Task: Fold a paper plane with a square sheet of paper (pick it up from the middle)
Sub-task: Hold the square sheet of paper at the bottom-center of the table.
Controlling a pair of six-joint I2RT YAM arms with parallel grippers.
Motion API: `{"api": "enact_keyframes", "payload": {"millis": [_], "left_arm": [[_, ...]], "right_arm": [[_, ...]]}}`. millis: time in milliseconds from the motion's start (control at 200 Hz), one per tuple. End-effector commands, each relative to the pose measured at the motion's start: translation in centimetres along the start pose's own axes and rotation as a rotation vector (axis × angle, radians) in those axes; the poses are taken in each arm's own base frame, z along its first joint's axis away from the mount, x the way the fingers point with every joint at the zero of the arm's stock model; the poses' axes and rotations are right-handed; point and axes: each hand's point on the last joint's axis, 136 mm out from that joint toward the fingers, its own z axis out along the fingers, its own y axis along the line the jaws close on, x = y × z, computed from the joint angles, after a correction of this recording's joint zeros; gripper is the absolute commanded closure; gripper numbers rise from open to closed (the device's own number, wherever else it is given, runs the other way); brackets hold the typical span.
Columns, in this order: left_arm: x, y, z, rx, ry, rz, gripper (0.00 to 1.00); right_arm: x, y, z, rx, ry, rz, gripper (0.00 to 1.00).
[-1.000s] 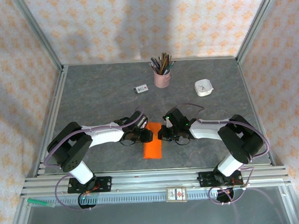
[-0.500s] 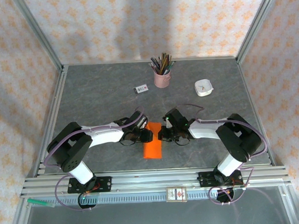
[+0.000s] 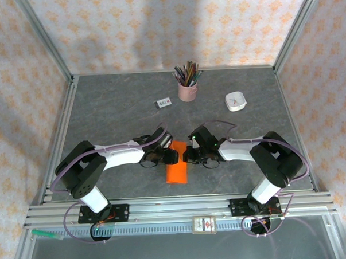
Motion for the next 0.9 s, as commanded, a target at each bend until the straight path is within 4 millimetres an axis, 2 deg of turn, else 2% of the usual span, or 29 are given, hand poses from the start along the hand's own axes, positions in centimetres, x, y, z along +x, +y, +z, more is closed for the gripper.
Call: {"api": "enact_keyframes", "payload": {"millis": [0, 210, 390, 596, 691, 896], "left_arm": [[0.0, 2.1, -0.2, -0.113, -0.011, -0.011, 0.49], [-2.2, 0.4, -3.3, -0.08, -0.089, 0.001, 0.42], [-3.0, -0.6, -5.5, -0.046, -0.147, -0.005, 0.41], [-3.3, -4.3, -7.5, 0.189, -0.2, -0.024, 0.43], [-3.1, -5.2, -7.5, 0.245, -0.188, -0.026, 0.47], [-2.2, -5.1, -5.1, 0.246, -0.113, -0.037, 0.66]], "right_arm": [[3.4, -7.3, 0.7, 0.264, 0.064, 0.067, 1.0], [3.5, -7.5, 0.7, 0.267, 0.059, 0.069, 1.0], [3.5, -7.6, 0.8, 0.268, 0.059, 0.07, 1.0], [3.5, -7.7, 0.9, 0.271, 0.057, 0.072, 1.0], [3.4, -7.7, 0.9, 0.271, 0.056, 0.07, 1.0], [3.4, -7.8, 0.9, 0.275, 0.056, 0.072, 1.0]]}}
